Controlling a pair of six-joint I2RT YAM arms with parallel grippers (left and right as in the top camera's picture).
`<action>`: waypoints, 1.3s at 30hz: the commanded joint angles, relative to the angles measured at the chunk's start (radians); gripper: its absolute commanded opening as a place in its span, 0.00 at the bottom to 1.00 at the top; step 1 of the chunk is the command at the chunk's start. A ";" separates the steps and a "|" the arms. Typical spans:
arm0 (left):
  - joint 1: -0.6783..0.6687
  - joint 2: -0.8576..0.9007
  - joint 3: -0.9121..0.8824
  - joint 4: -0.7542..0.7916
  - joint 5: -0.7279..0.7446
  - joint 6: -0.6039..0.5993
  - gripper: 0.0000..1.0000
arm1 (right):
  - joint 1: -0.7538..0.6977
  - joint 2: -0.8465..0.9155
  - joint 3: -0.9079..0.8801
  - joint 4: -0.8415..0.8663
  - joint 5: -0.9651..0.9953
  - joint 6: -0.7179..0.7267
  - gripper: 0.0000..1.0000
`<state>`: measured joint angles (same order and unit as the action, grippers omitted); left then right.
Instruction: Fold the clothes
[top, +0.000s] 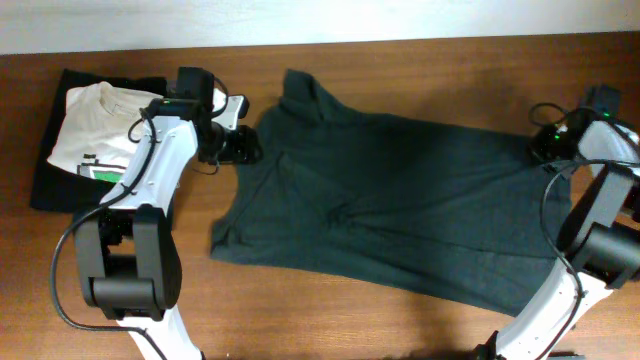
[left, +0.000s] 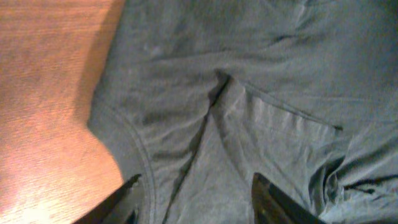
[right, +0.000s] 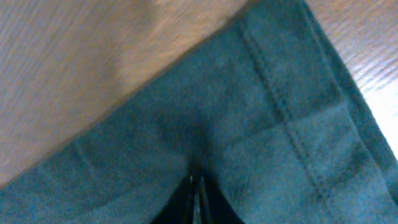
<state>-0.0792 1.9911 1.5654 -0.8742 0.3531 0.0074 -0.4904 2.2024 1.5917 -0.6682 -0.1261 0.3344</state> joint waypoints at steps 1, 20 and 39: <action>-0.040 -0.027 0.006 0.072 0.005 0.008 0.59 | -0.013 0.008 0.090 -0.101 -0.142 -0.095 0.23; -0.052 0.006 0.006 -0.001 -0.001 0.009 0.52 | 0.727 0.000 0.198 0.129 -0.357 -0.157 0.59; -0.134 0.092 0.005 -0.061 -0.088 0.219 0.74 | 0.377 -0.535 0.243 -0.565 -0.227 -0.170 0.74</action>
<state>-0.2131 2.0750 1.5661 -0.9379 0.2867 0.1917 -0.0257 1.7073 1.8233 -1.1961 -0.3809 0.1368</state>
